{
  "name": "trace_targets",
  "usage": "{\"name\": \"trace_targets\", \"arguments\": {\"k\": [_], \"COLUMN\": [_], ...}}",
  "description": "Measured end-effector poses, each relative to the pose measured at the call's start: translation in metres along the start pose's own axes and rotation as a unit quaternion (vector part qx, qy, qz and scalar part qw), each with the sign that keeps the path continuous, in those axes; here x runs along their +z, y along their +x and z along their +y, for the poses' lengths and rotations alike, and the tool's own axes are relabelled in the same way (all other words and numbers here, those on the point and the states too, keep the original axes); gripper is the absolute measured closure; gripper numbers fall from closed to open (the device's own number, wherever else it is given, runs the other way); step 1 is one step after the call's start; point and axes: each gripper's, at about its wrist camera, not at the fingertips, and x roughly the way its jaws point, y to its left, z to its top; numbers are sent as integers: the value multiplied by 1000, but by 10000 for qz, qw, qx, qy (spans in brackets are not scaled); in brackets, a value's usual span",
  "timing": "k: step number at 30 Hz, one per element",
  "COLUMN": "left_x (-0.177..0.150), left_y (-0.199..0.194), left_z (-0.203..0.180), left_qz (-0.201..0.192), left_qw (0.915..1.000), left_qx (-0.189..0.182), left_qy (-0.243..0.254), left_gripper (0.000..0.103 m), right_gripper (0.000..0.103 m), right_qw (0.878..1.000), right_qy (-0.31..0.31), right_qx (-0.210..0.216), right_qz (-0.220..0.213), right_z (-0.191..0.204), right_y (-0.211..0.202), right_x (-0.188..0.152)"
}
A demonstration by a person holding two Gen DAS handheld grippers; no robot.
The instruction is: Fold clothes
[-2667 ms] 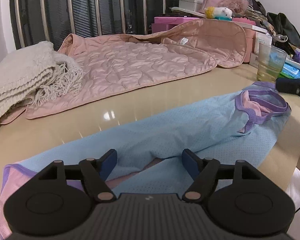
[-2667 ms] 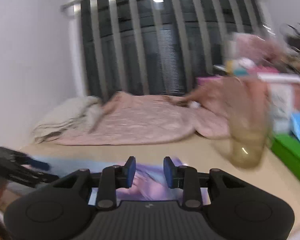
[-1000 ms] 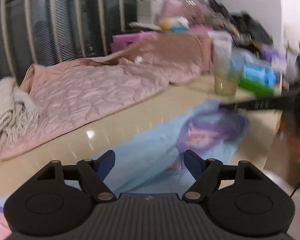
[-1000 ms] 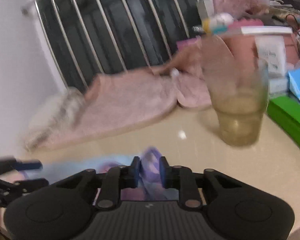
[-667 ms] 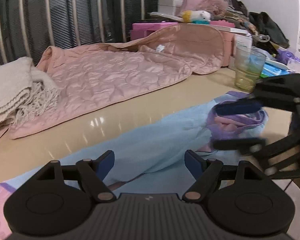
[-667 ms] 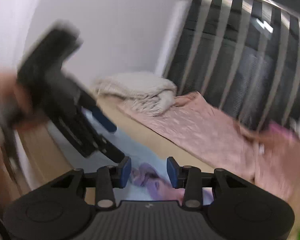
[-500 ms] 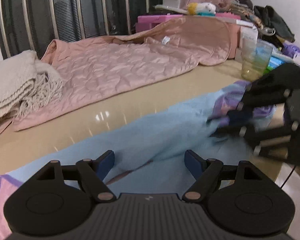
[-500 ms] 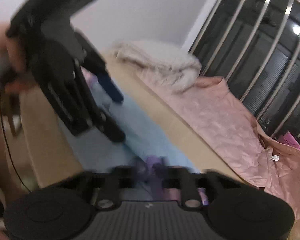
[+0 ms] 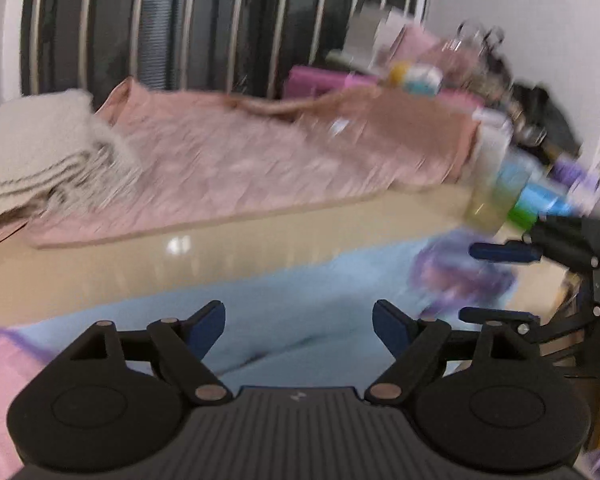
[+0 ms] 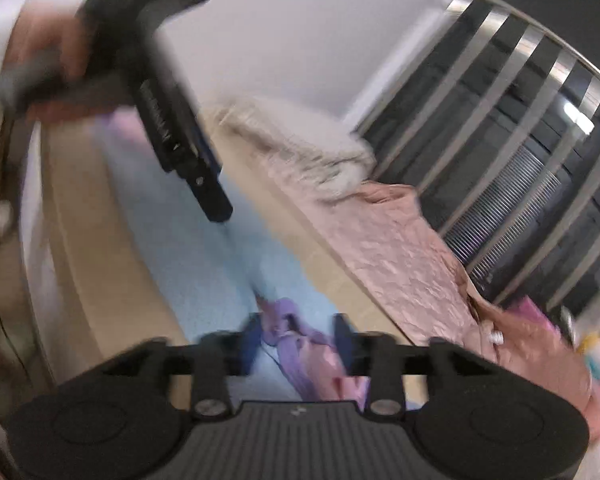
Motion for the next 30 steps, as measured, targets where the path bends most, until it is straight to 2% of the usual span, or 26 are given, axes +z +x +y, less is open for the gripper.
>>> {"name": "trace_targets", "arguments": {"k": [1, 3, 5, 6, 8, 10, 12, 14, 18, 19, 20, 22, 24, 27, 29, 30], "left_x": [3, 7, 9, 8, 4, -3, -9, -13, -13, -11, -10, -8, -7, -7, -8, -8], "left_y": [6, 25, 45, 52, 64, 68, 70, 67, 66, 66, 65, 61, 61, 64, 64, 63], "left_z": [-7, -23, -40, -47, -56, -58, -58, -55, -46, -46, -45, -46, -46, -49, -51, -50], "left_qz": [-49, -19, 23, 29, 87, 231, 321, 292, 333, 362, 384, 370, 373, 428, 456, 461], "left_qw": [10000, 9998, 9990, 9981, 9956, 9950, 9949, 9955, 9966, 9967, 9968, 9973, 9975, 9969, 9963, 9962], "left_qx": [15, 147, 352, 503, 753, 795, 814, 819, 722, 701, 672, 623, 595, 646, 694, 699], "left_qy": [-28, 90, 262, 365, 543, 562, 492, 373, 209, 200, 190, 144, 111, 164, 225, 225], "left_gripper": [20, 20, 20, 20, 20, 20, 20, 20, 19, 19, 18, 18, 18, 18, 18, 18], "right_gripper": [59, 60, 65, 75, 78, 81, 101, 102, 101, 101, 95, 90, 74, 75, 76, 76], "right_qw": [9982, 9839, 9589, 9474, 9237, 9114, 9018, 8946, 8705, 8677, 8662, 8653, 8734, 8824, 8856, 8835], "right_qy": [581, 1742, 2740, 3084, 3706, 4012, 4191, 4293, 4728, 4758, 4781, 4833, 4731, 4582, 4511, 4551], "right_qx": [-116, -367, -729, -844, -858, -673, -630, -830, -1153, -1258, -1305, -1268, -1111, -995, -974, -982], "right_qz": [-104, -170, 1, 147, 448, 620, 840, 918, 739, 705, 641, 407, 300, 381, 519, 516], "right_z": [-15, -45, -77, -89, -110, -117, -118, -112, -119, -118, -117, -114, -106, -98, -94, -94], "right_y": [-14, -23, -18, -12, 4, 19, 33, 32, 18, 14, 9, -5, -5, 4, 14, 15], "right_x": [-4, -16, -31, -37, -46, -50, -54, -63, -89, -94, -95, -93, -87, -80, -78, -77]}}
